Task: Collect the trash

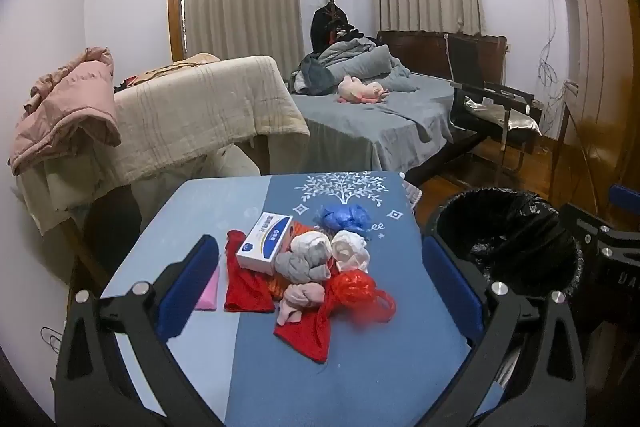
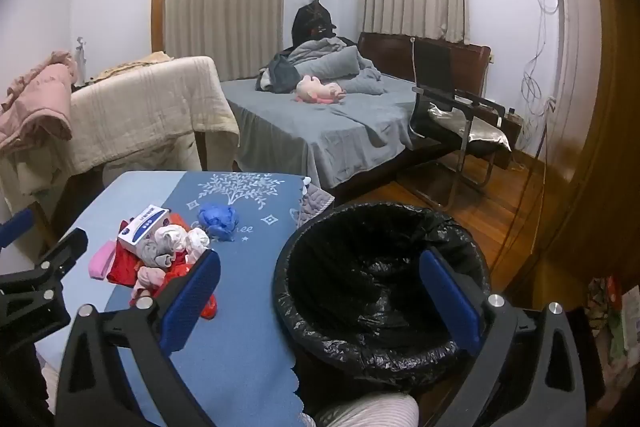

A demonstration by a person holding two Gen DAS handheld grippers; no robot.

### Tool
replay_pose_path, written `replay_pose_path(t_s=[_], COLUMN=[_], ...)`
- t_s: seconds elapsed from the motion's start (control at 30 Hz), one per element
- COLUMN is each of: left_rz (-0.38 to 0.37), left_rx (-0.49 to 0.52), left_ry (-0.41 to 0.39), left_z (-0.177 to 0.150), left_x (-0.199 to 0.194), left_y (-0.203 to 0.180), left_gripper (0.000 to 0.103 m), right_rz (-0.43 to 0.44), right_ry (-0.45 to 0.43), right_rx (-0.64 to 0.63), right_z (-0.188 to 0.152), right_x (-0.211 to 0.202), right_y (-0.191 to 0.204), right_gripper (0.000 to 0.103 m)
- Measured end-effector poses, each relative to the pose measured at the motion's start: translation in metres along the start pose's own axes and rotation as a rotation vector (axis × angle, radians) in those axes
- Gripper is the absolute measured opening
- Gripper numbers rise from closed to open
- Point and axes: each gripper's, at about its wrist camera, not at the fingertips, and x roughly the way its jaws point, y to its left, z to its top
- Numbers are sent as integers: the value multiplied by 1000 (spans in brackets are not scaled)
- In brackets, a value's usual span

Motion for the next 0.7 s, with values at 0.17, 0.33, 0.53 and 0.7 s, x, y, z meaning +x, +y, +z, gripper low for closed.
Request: replay_pose_path(t_s=[0.17,0.33,0.53,0.7], left_rz=[-8,-9,-9,-10], left_rx=[-11,-12,-15,-15], left_ry=[4,3,5,5], left_z=[0,0,0,0], left_x=[0,0,0,0], left_y=[1,1,1,2], left_gripper=[98,98,98,98], right_rz=[2,-3,-4,-5], right_ry=[3,5,3,3], right_rx=[5,-8,-9,-11], right_z=[0,1,0,0], right_x=[1,2,2,2], right_y=[1,4,6,7], right_gripper=[97,97,97,97])
